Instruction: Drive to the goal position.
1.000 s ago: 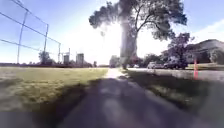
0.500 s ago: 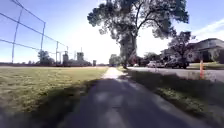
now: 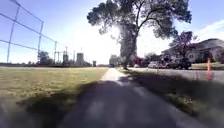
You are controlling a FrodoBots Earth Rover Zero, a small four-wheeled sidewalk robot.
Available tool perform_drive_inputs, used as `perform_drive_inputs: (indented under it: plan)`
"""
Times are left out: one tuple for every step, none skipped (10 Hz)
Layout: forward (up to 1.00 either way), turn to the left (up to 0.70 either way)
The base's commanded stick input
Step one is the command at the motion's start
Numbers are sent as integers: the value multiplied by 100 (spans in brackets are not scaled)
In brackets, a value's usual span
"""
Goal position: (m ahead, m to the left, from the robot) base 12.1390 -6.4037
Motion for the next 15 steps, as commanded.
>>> perform_drive_inputs:
  plan:
    - [100, 0]
    - [100, 0]
    - [100, 0]
    - [100, 0]
    - [100, 0]
    - [100, 0]
    - [100, 0]
    - [100, 0]
    - [100, 0]
    - [100, 0]
    - [100, 0]
    - [100, 0]
    - [100, 0]
    - [100, 0]
    - [100, 0]
